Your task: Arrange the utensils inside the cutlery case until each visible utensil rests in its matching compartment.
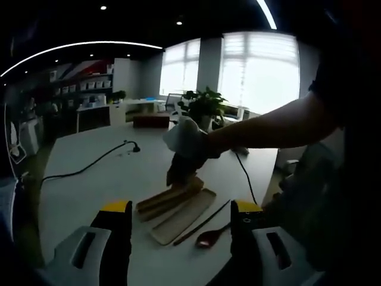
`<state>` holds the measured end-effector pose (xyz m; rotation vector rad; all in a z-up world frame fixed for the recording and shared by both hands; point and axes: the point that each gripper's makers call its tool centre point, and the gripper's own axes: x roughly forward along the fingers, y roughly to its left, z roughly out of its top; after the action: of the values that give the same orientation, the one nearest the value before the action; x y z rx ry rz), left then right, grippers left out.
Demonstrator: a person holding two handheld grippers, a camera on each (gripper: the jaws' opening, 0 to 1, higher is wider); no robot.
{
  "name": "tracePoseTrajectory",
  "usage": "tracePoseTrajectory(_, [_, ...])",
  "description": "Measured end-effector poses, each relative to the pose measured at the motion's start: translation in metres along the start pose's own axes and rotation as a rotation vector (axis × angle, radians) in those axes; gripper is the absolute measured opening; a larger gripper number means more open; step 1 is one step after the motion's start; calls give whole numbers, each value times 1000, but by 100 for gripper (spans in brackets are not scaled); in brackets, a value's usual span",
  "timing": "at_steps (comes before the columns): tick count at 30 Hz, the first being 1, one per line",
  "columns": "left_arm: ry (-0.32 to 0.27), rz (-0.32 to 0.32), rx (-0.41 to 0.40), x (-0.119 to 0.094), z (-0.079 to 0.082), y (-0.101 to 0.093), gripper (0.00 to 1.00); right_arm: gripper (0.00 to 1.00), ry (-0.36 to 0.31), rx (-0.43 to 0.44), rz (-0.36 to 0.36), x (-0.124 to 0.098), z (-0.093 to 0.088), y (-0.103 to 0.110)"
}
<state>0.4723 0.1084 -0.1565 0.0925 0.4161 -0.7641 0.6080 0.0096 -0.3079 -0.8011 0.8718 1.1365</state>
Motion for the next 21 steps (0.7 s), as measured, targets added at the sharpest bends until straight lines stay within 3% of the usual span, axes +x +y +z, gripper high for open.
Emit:
tracePoseTrajectory(7, [-5,2,5,0,1,0,69,9,-24,38,-31,-15,-5,-7])
tracePoseTrajectory(21, [-7,2,17,-1,3,-1,69,10,-48,95,-56,-37,-20,-1])
